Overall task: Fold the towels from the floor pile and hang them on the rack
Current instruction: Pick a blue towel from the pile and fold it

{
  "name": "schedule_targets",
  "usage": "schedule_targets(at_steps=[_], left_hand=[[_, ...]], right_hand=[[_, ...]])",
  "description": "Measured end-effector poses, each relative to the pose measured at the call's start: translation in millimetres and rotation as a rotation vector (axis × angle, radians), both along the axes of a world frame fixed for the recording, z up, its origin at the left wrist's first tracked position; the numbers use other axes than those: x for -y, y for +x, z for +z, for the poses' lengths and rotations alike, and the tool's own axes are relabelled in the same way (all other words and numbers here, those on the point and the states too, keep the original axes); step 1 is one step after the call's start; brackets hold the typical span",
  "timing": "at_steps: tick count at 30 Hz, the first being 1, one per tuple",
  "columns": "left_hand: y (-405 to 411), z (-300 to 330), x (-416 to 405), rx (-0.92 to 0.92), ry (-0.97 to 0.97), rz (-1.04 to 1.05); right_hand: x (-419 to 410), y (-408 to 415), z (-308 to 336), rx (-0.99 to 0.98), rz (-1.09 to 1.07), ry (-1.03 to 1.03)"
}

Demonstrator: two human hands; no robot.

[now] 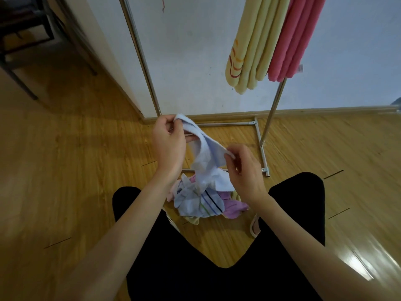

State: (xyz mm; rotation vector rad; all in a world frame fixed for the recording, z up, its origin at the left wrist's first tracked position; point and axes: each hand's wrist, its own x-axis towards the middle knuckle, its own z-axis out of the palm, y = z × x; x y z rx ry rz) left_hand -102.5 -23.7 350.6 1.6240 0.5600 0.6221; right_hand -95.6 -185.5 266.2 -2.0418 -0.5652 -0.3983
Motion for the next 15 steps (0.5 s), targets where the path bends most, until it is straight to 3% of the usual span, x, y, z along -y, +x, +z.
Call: schedule_targets(at_steps=[4, 8, 15], left_hand=[[-0.6, 9.9, 4.6, 0.037, -0.098, -0.047], [-1.2, 13.0, 8.1, 0.058, -0.119, -0.067], [-2.4, 13.7, 15.9, 0.083, -0.156, -0.087]], right_hand=[[-0.6, 0.7, 1.2, 0.156, 0.102, -0.218], [-6.5, 5.0, -1.0, 0.082, 0.157, -0.269], [-25.6, 8.0, 4.5, 0.002, -0.096, -0.249]])
